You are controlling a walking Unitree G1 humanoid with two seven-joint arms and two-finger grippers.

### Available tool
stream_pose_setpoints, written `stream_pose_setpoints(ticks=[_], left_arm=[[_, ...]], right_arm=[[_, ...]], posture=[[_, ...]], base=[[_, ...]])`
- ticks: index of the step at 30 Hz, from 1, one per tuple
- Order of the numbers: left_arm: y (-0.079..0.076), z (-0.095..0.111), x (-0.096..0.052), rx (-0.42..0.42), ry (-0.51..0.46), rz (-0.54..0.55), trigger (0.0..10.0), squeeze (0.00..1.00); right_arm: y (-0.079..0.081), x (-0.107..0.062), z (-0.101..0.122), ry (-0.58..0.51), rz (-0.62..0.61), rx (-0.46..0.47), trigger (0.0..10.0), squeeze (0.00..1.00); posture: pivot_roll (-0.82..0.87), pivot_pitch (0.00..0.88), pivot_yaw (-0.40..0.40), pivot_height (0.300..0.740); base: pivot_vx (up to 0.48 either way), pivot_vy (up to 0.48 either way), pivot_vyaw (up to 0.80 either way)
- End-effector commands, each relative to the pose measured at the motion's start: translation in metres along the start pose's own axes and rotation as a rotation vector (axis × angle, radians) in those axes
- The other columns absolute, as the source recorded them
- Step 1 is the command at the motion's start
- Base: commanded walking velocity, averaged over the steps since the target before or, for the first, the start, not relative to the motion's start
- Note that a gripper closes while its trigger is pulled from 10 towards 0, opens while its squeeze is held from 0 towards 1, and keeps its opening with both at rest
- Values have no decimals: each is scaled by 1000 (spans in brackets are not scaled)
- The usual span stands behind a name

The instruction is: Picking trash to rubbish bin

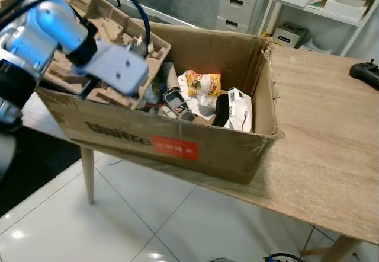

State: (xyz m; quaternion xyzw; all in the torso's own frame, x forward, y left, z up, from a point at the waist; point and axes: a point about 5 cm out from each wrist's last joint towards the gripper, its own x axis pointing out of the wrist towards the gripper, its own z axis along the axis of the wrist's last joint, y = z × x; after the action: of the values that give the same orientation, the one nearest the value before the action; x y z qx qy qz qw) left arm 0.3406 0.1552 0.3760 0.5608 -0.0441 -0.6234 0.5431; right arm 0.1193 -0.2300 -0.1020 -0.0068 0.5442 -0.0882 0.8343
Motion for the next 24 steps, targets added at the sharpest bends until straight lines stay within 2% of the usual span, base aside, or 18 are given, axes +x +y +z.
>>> stream_pose_setpoints(ticks=[1,3,9,10,11,12,13,14,15,16,18,19,20,22,23,24], left_arm=[[8,5,-10,-60,-177,118,10000,0],[8,5,-12,-72,-192,129,10000,0],[10,-3,-26,-185,-361,265,10000,0],[10,-3,-26,-185,-361,265,10000,0],[8,-4,-35,-237,-474,322,10000,0],[8,-4,-35,-237,-474,322,10000,0],[7,-5,-41,-268,-544,357,10000,0],[4,-11,-53,-319,-663,444,10000,0],[4,-11,-53,-319,-663,444,10000,0],[-4,-21,-63,-374,-751,527,10000,0],[-8,-26,-67,-401,-786,558,10000,0],[-17,-35,-78,-464,-880,642,10000,0],[-17,-35,-78,-464,-880,642,10000,0],[-26,-42,-89,-503,-971,730,10000,0],[-26,-42,-89,-503,-971,730,10000,0],[-31,-47,-97,-528,-1033,805,10000,0]], right_arm=[[2,-1,-9,31,3,-4,10000,0],[2,-1,-9,31,3,-4,10000,0],[1,-1,-9,29,3,-6,10000,0],[1,-1,-9,29,3,-6,10000,0],[1,-1,-8,28,3,-6,10000,0],[1,-1,-8,28,3,-6,10000,0],[1,-1,-8,27,3,-5,10000,0],[1,-1,-8,26,4,-4,10000,0],[1,-1,-8,26,4,-4,10000,0],[2,-1,-8,26,5,-3,10000,0],[2,-1,-7,26,6,-2,10000,0],[2,-1,-7,26,7,-3,10000,0],[2,-1,-7,26,7,-3,10000,0],[2,-1,-8,26,7,-4,10000,0],[2,-1,-8,26,7,-4,10000,0],[2,-1,-7,26,7,-5,10000,0]], posture=[[-60,117,21,740],[-60,117,21,740],[-56,120,17,740],[-56,120,17,740],[-56,119,18,740],[-56,119,18,740],[-56,119,18,740],[-57,121,18,740],[-57,121,18,740],[-57,119,18,740],[-56,121,17,740],[-54,121,16,740],[-54,121,16,740],[-48,120,13,740],[-48,120,13,740],[-44,119,10,740]], base=[[0,0,0],[0,0,0],[0,0,0],[0,0,0],[0,0,0],[0,0,0],[0,0,0],[0,0,0],[0,0,0],[0,0,0],[0,0,0],[0,0,0],[0,0,0],[0,0,0],[0,0,0],[0,0,0]])
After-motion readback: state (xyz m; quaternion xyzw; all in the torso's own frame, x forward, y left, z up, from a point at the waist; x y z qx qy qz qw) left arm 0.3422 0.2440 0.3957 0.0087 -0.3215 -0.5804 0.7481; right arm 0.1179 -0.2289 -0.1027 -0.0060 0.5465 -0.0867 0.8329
